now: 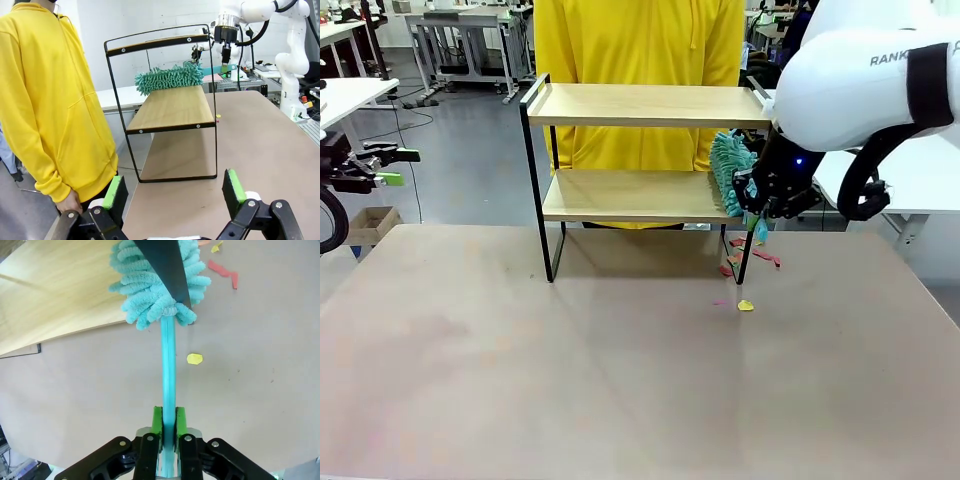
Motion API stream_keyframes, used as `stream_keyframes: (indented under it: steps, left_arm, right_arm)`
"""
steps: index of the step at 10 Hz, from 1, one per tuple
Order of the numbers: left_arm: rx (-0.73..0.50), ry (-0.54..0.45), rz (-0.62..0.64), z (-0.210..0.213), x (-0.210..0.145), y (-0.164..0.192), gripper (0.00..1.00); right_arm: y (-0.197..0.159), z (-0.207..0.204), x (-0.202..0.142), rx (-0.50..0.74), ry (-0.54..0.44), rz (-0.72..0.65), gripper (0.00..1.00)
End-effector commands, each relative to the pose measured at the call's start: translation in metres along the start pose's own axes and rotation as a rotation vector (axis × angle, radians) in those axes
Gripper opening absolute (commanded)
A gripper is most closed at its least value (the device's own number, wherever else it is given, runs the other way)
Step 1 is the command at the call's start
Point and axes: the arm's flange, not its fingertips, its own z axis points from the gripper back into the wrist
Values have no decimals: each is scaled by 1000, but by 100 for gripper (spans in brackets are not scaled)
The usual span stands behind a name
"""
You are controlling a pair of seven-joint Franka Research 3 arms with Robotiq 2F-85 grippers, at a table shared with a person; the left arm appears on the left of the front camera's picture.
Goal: Clean the shelf.
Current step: Clean the specific section of the Shelf indicated by the human with the Duster.
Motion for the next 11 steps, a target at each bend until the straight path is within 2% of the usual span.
stream_keyframes:
  steps: [1,3,6,7,8,9,11]
  left_arm:
    - [-3,0,-1,-1,2,-1,100]
    - [-3,0,-1,-1,2,-1,100]
    - [-3,0,-1,-1,2,-1,100]
    - [-3,0,-1,-1,2,-1,100]
    - [-3,0,-1,-1,2,-1,100]
    - [-3,0,-1,-1,2,-1,100]
    - [-3,0,-1,-1,2,-1,100]
  right_arm:
    - [0,1,0,1,-1,0,13]
    - [-20,27,-10,113,-36,192,13]
    - [-33,45,-27,239,28,416,13]
    - [-35,52,-35,279,6,492,13]
    - [-37,57,-40,308,36,559,13]
    - [-40,62,-46,343,107,626,13]
    - [-57,76,-60,314,219,774,13]
